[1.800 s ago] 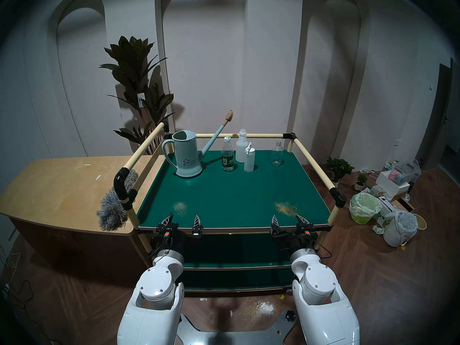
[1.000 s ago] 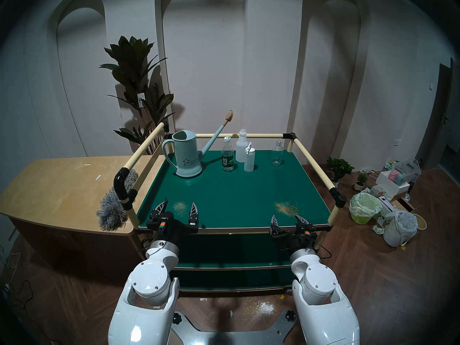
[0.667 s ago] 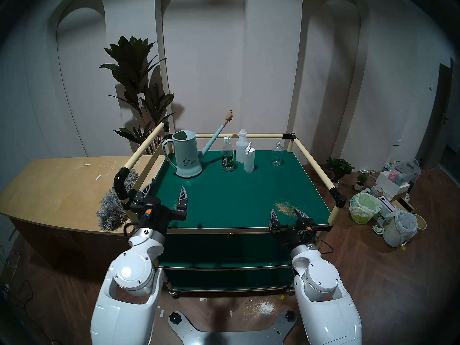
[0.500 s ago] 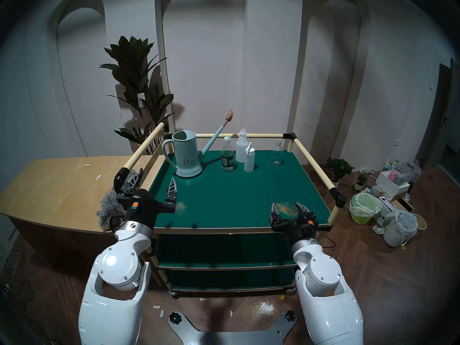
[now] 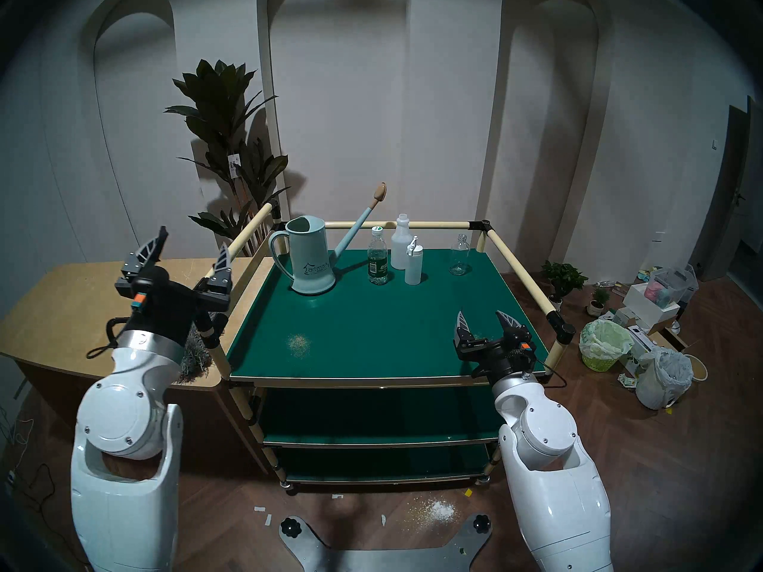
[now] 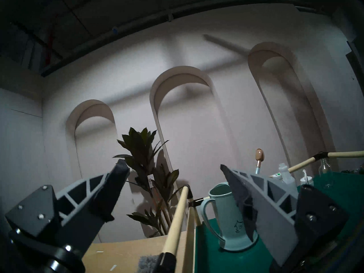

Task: Dust the shelf with the duster

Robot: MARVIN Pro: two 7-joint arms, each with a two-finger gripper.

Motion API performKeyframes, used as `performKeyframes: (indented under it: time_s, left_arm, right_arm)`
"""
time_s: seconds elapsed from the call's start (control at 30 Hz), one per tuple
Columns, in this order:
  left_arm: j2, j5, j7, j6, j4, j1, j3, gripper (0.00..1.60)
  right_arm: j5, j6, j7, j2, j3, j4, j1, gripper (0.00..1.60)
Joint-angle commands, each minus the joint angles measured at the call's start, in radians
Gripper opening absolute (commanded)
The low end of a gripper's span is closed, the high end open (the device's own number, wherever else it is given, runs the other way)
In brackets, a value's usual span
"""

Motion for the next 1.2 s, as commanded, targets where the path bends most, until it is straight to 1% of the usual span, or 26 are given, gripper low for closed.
performKeyframes:
  time_s: [0.0, 0.17, 0.2, 0.23, 0.27, 0.3, 0.37, 0.47, 0.53, 0.6, 0.67, 0.73, 0.83, 0.87, 0.9, 0.93, 1.0, 1.03, 1.07, 1.1, 1.13, 1.17]
  left_arm:
    - [0.003, -0.064, 0.004, 0.085, -0.007, 0.059, -0.147, 1.60]
    - [0.019, -0.113, -0.030, 0.165, 0.032, 0.104, -0.243, 1.60]
    - [0.023, -0.126, -0.034, 0.180, 0.038, 0.109, -0.246, 1.60]
    - [0.027, -0.140, -0.051, 0.194, 0.045, 0.116, -0.275, 1.60]
    - [0.032, -0.147, -0.055, 0.201, 0.051, 0.121, -0.276, 1.60]
    - [0.038, -0.167, -0.074, 0.219, 0.057, 0.129, -0.308, 1.60]
    - [0.048, -0.186, -0.092, 0.234, 0.078, 0.140, -0.331, 1.60]
    - [0.067, -0.233, -0.149, 0.265, 0.115, 0.158, -0.388, 1.60]
    - [0.084, -0.277, -0.203, 0.292, 0.148, 0.165, -0.423, 1.60]
    - [0.108, -0.318, -0.236, 0.314, 0.184, 0.165, -0.436, 1.60]
    - [0.131, -0.356, -0.274, 0.329, 0.219, 0.158, -0.443, 1.60]
    - [0.168, -0.402, -0.316, 0.348, 0.264, 0.152, -0.448, 1.60]
    - [0.192, -0.436, -0.365, 0.347, 0.323, 0.129, -0.439, 1.60]
    - [0.192, -0.436, -0.365, 0.347, 0.323, 0.129, -0.439, 1.60]
    - [0.210, -0.453, -0.395, 0.352, 0.351, 0.120, -0.438, 1.60]
    - [0.235, -0.471, -0.436, 0.352, 0.404, 0.088, -0.426, 1.60]
    - [0.245, -0.462, -0.462, 0.355, 0.442, 0.049, -0.410, 1.60]
    - [0.257, -0.455, -0.471, 0.354, 0.463, 0.031, -0.399, 1.60]
    - [0.269, -0.456, -0.477, 0.338, 0.491, 0.021, -0.385, 1.60]
    - [0.286, -0.458, -0.472, 0.335, 0.516, 0.006, -0.367, 1.60]
    - [0.283, -0.463, -0.467, 0.324, 0.517, 0.009, -0.358, 1.60]
    - [0.300, -0.461, -0.453, 0.317, 0.537, -0.009, -0.339, 1.60]
  right_arm:
    - [0.007, -0.006, 0.011, -0.001, -0.007, -0.033, 0.049, 1.60]
    - [0.011, 0.001, 0.016, 0.004, -0.006, -0.041, 0.078, 1.60]
    - [0.012, 0.002, 0.016, 0.005, -0.006, -0.042, 0.083, 1.60]
    - [0.014, 0.003, 0.017, 0.005, -0.006, -0.042, 0.087, 1.60]
    - [0.016, 0.005, 0.017, 0.005, -0.005, -0.041, 0.089, 1.60]
    - [0.018, 0.007, 0.018, 0.006, -0.005, -0.040, 0.093, 1.60]
    - [0.019, 0.009, 0.017, 0.007, -0.003, -0.039, 0.096, 1.60]
    - [0.022, 0.012, 0.017, 0.009, 0.000, -0.038, 0.104, 1.60]
    - [0.026, 0.018, 0.019, 0.012, 0.002, -0.043, 0.112, 1.60]
    - [0.030, 0.025, 0.022, 0.015, 0.006, -0.049, 0.118, 1.60]
    - [0.032, 0.032, 0.024, 0.019, 0.008, -0.054, 0.119, 1.60]
    - [0.033, 0.043, 0.028, 0.024, 0.011, -0.058, 0.117, 1.60]
    - [0.038, 0.058, 0.030, 0.024, 0.015, -0.063, 0.114, 1.60]
    - [0.038, 0.058, 0.030, 0.024, 0.015, -0.063, 0.114, 1.60]
    - [0.040, 0.065, 0.032, 0.025, 0.016, -0.067, 0.112, 1.60]
    - [0.042, 0.075, 0.034, 0.027, 0.018, -0.073, 0.109, 1.60]
    - [0.041, 0.084, 0.037, 0.031, 0.018, -0.077, 0.102, 1.60]
    - [0.041, 0.086, 0.039, 0.033, 0.017, -0.081, 0.098, 1.60]
    - [0.041, 0.091, 0.041, 0.034, 0.017, -0.086, 0.095, 1.60]
    - [0.041, 0.095, 0.041, 0.034, 0.017, -0.090, 0.092, 1.60]
    - [0.041, 0.097, 0.042, 0.035, 0.017, -0.092, 0.090, 1.60]
    - [0.042, 0.099, 0.042, 0.035, 0.017, -0.095, 0.088, 1.60]
